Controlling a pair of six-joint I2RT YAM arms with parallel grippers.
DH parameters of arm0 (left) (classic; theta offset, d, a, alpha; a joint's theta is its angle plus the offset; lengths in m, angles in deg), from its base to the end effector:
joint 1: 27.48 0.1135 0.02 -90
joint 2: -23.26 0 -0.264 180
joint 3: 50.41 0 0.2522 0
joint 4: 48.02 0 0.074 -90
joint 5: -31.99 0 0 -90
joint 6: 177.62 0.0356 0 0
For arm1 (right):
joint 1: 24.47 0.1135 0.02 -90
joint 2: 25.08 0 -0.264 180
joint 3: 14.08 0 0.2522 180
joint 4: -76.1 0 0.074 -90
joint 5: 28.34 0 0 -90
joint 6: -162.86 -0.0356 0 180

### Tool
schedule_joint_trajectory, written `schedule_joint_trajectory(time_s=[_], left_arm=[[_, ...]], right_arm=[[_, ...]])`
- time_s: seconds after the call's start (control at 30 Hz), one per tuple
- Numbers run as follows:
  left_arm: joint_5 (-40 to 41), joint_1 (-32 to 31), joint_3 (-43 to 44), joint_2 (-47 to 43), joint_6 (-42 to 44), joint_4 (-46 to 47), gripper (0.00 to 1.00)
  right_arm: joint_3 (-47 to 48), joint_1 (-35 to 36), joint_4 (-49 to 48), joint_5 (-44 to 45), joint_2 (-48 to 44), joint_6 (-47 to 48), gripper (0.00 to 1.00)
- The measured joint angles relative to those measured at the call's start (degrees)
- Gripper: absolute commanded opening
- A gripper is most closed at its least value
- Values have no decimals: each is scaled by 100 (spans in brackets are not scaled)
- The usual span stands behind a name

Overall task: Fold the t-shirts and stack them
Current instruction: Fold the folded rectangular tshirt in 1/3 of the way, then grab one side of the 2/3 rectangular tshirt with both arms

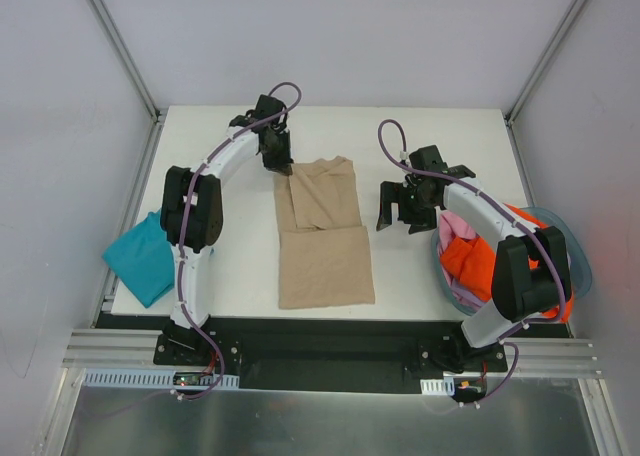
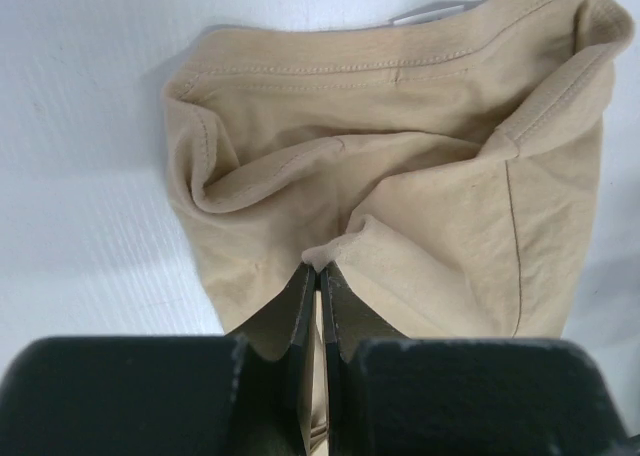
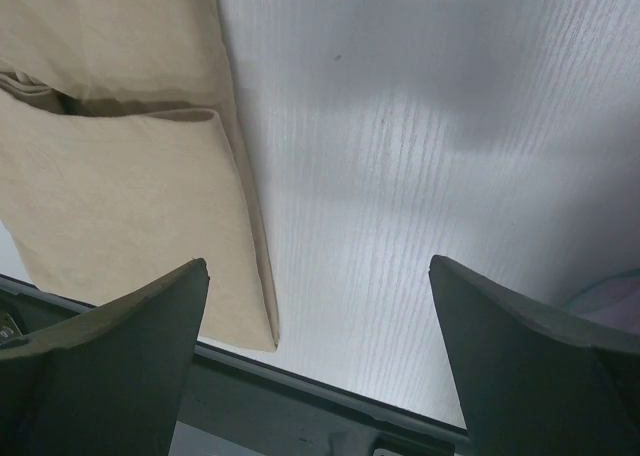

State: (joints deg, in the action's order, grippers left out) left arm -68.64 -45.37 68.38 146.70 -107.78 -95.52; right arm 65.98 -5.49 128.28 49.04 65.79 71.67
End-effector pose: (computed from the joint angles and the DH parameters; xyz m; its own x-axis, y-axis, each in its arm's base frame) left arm 0.4583 -0.1548 0.2273 -0.8466 -0.0827 -0.5258 0.1256 0.9290 -0.3482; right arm 0.3011 0.1118 0.2333 -0.8508 -0.2712 -0.4500 -0.3936 0.8963 0.2040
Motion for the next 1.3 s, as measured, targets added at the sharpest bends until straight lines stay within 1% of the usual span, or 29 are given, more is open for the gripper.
schedule_joint_trajectory(time_s=[0.27, 0.3, 0.37, 0.4, 0.43, 0.5, 0.53, 0.67, 0.77, 0.83, 0.87, 0.93, 0.97, 1.07, 1.17, 1.3], left_arm=[[85, 72, 101, 105, 20, -157, 0], [129, 74, 101, 129, 20, -201, 4], [249, 76, 101, 186, 15, -295, 5], [297, 94, 101, 216, 9, -323, 7], [350, 103, 101, 245, 4, -354, 17], [400, 138, 116, 297, 9, -442, 25], [415, 155, 149, 337, 2, -498, 36], [413, 223, 302, 404, 2, -621, 61], [337, 260, 387, 363, -20, -612, 70], [273, 258, 269, 208, -48, -599, 71], [229, 249, 175, 101, -70, -608, 73], [212, 212, -260, -361, -131, -557, 79], [212, 173, -511, -660, -173, -568, 99], [249, -70, -1506, -1840, -369, -378, 99], [380, -529, -2728, -3233, -684, -92, 99], [374, -1115, -4358, -4769, -1252, 256, 99]], right_arm=[[0, 0, 0, 2, 0, 0, 97], [0, 0, 2, 2, 0, -2, 97], [0, 0, 2, 2, 0, 0, 97], [0, 0, 0, 0, 0, 0, 97], [0, 0, 2, 0, 0, 0, 97], [0, 0, 2, -2, 0, 0, 97], [0, 0, 2, -7, -2, 0, 97], [0, 0, 2, -13, -59, -2, 97], [-70, 0, -59, -17, -358, -2, 97], [-223, 0, -168, -24, -800, -4, 97], [-319, 0, -254, -24, -1056, -15, 97], [-516, 0, -378, -52, -1602, -42, 97], [-603, 0, -437, -107, -1832, -66, 97], [-857, 9, -566, -356, -2234, -144, 97], [-1239, 160, -632, -411, -2354, -214, 97], [-1735, 848, -560, -321, -2393, -302, 97]])
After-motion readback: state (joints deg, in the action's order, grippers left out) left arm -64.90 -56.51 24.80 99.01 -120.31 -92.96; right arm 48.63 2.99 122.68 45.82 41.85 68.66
